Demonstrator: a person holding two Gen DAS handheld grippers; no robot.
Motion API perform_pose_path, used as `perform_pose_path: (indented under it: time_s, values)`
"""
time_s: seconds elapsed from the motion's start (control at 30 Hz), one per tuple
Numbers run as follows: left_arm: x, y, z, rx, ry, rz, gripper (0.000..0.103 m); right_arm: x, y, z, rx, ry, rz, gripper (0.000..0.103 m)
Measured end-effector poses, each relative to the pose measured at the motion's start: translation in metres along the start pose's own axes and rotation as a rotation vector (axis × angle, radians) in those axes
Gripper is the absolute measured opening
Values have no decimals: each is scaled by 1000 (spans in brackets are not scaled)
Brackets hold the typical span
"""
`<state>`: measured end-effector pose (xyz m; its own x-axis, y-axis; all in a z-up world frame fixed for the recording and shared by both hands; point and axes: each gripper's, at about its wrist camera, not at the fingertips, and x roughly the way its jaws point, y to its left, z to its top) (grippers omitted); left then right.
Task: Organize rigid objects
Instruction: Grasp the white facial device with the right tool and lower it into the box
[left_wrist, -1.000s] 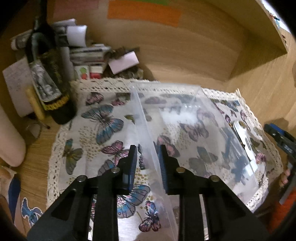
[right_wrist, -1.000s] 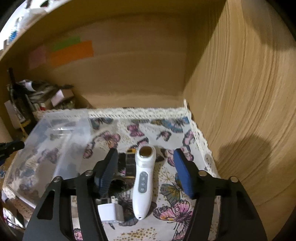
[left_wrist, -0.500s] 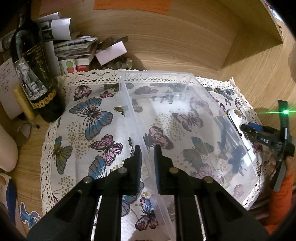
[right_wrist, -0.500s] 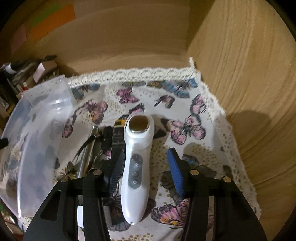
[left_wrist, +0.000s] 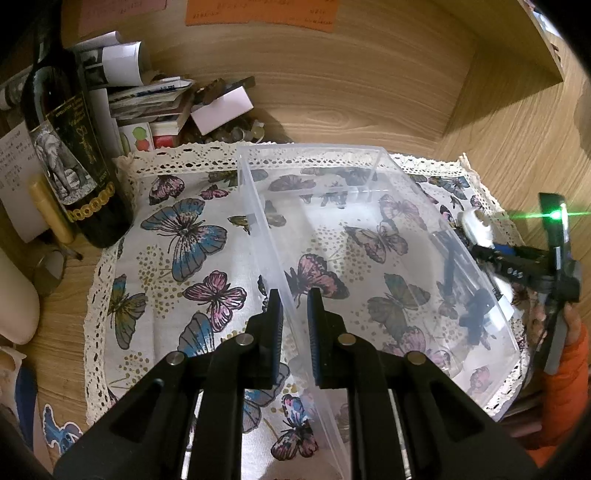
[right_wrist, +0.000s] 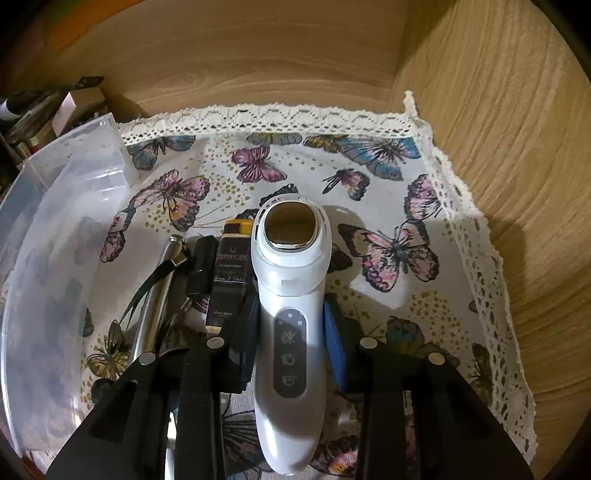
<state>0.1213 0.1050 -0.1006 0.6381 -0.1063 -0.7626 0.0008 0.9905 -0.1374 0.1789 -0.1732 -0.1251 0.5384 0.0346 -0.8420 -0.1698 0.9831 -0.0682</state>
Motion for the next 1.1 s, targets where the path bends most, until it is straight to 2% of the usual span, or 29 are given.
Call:
perform_pose_path:
  time_s: [0.23,0.37,0.6,0.83,1.1]
  values:
    - [0,0,1,5,-5,10,13,-50,0,6,2,-129,12,30]
    - [0,-1,0,15,-11,20,13,-81,5,13,-9,-200,55,30]
    - [-1,-2,-1,23,-21,23,13,-102,48,27,-103,-269,119,30]
    - [-1,-2,-2,28,-28,23,13,-92,92,24,-194,-262,202,30]
    - [-2,-2,-3,34,-39,22,13,-64,138,25,-279,-154,260,30]
